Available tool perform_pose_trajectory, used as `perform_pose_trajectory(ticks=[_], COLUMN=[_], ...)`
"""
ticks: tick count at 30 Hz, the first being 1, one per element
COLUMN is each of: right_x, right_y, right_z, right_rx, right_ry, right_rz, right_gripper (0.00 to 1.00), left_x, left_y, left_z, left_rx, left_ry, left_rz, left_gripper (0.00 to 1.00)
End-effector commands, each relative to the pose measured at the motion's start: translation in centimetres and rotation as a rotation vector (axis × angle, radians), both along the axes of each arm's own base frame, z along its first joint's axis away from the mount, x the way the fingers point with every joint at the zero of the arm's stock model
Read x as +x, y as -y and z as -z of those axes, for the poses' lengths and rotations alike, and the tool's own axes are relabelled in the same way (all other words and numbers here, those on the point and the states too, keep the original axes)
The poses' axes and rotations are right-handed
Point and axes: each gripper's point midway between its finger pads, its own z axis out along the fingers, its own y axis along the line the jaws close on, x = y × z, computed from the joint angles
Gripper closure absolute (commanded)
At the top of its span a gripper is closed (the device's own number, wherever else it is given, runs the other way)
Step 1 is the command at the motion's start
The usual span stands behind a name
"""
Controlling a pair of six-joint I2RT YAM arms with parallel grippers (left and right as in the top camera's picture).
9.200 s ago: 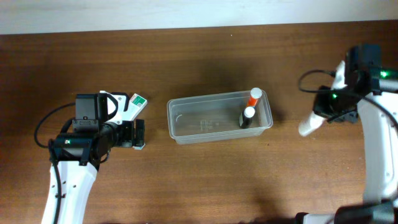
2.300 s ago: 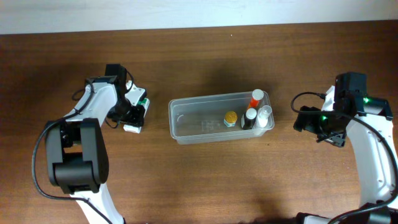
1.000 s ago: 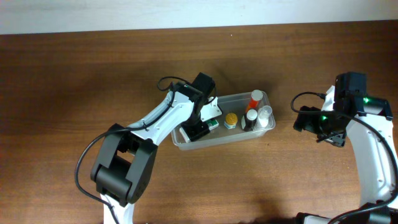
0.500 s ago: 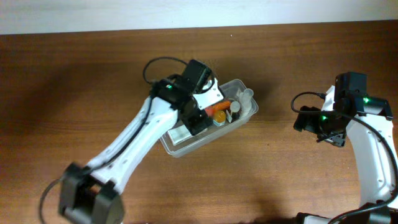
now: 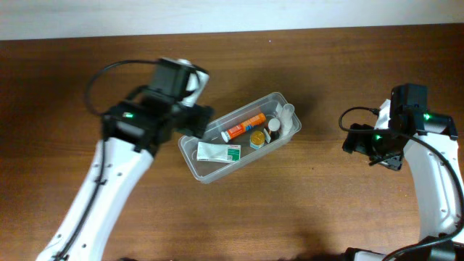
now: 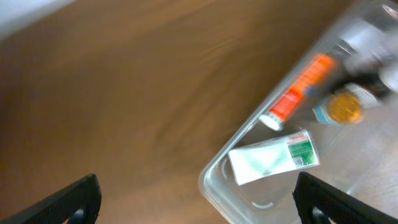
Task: Pack container
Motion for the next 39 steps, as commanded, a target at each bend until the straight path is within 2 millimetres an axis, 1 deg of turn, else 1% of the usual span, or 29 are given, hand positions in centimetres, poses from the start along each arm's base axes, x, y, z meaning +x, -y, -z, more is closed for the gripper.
perform_pose_trajectory(ticks=[1,2,3,4,5,6,7,8,9,12,14,16,17,18,19,21,22,23,24,25,27,28,30,33,35,38,39], right_x=[1.0,1.5,1.9,2.9,3.7,4.5,5.5,6.0,7.2,9.2,11.6,13.6,14.4,16.0,16.6,18.2,18.8,19.2,19.7,20.1,20.6,20.8,20.9,21.0,20.9,20.8,20.7], right_y=[-1.5,-2.1,-2.5,-3.2,-3.6,-4.2,-5.1,-5.6,-7.0,-9.4,-11.2,-12.7,-13.3,-14.5,-15.0,-16.5,-17.2,-17.6,-18.5,-19.3,-20.5,-21.5,-22.4,-23.0,-23.0,-22.3,-22.1], right_z=[-0.4,-0.8,-1.1,-1.9,-2.6,-3.5,-5.0,-5.8,-7.9,-11.5,-14.4,-15.7,-15.9,-15.7,-15.3,-12.7,-11.1,-10.0,-8.1,-6.9,-5.7,-5.1,-4.7,-3.8,-2.6,-0.7,0.2], right_rx=[0.021,0.015,0.010,0.000,-0.006,-0.016,-0.030,-0.037,-0.060,-0.108,-0.162,-0.183,-0.184,-0.182,-0.180,-0.166,-0.157,-0.150,-0.144,-0.140,-0.139,-0.141,-0.138,-0.133,-0.134,-0.158,-0.164], right_ry=[0.041,0.063,0.081,0.120,0.151,0.188,0.240,0.268,0.337,0.471,0.604,0.700,0.730,0.768,0.773,0.748,0.721,0.703,0.676,0.663,0.659,0.662,0.665,0.653,0.622,0.564,0.536], right_rz=[-0.102,-0.137,-0.160,-0.190,-0.210,-0.244,-0.293,-0.324,-0.408,-0.531,-0.585,-0.613,-0.621,-0.636,-0.644,-0.670,-0.685,-0.695,-0.719,-0.736,-0.767,-0.797,-0.812,-0.823,-0.824,-0.815,-0.818], right_gripper=[0.26,0.34,0.41,0.58,0.72,0.80,0.92,0.94,0.96,0.96,0.96,0.96,0.96,0.96,0.96,0.96,0.96,0.96,0.96,0.96,0.96,0.96,0.96,0.96,0.96,0.96,0.96], left_x=[-0.4,-0.7,-0.9,-1.2,-1.2,-1.3,-1.5,-1.6,-1.8,-2.0,-2.0,-2.0,-2.0,-2.0,-2.0,-2.0,-2.0,-2.0,-2.0,-2.0,-2.0,-2.0,-2.0,-2.0,-2.0,-2.0,-2.0], left_y=[-4.7,-5.9,-6.6,-7.4,-7.6,-8.0,-8.4,-8.8,-9.3,-9.8,-9.8,-9.9,-9.9,-9.9,-9.9,-9.9,-9.9,-9.9,-9.9,-9.9,-9.9,-9.9,-9.9,-9.9,-9.9,-9.9,-9.9], left_z=[-0.3,0.1,0.5,1.0,1.3,1.7,2.0,2.4,2.9,3.4,3.5,3.5,3.5,3.5,3.5,3.5,3.5,3.5,3.5,3.5,3.5,3.5,3.5,3.5,3.5,3.5,3.5], left_rx=[-0.243,-0.281,-0.307,-0.348,-0.366,-0.376,-0.377,-0.376,-0.371,-0.367,-0.366,-0.365,-0.364,-0.361,-0.361,-0.361,-0.361,-0.361,-0.360,-0.361,-0.361,-0.360,-0.358,-0.358,-0.358,-0.358,-0.358], left_ry=[-0.052,-0.082,-0.101,-0.131,-0.147,-0.161,-0.171,-0.179,-0.190,-0.201,-0.201,-0.201,-0.201,-0.201,-0.201,-0.201,-0.200,-0.200,-0.201,-0.200,-0.200,-0.201,-0.202,-0.201,-0.201,-0.202,-0.202], left_rz=[-0.462,-0.553,-0.605,-0.655,-0.663,-0.676,-0.689,-0.700,-0.717,-0.734,-0.736,-0.736,-0.735,-0.730,-0.730,-0.730,-0.730,-0.730,-0.730,-0.730,-0.730,-0.730,-0.727,-0.727,-0.727,-0.727,-0.727], left_gripper=[0.01,0.01,0.01,0.01,0.01,0.01,0.01,0.01,0.01,0.01,0.01,0.01,0.01,0.01,0.01,0.01,0.01,0.01,0.01,0.01,0.01,0.01,0.01,0.01,0.01,0.01,0.01])
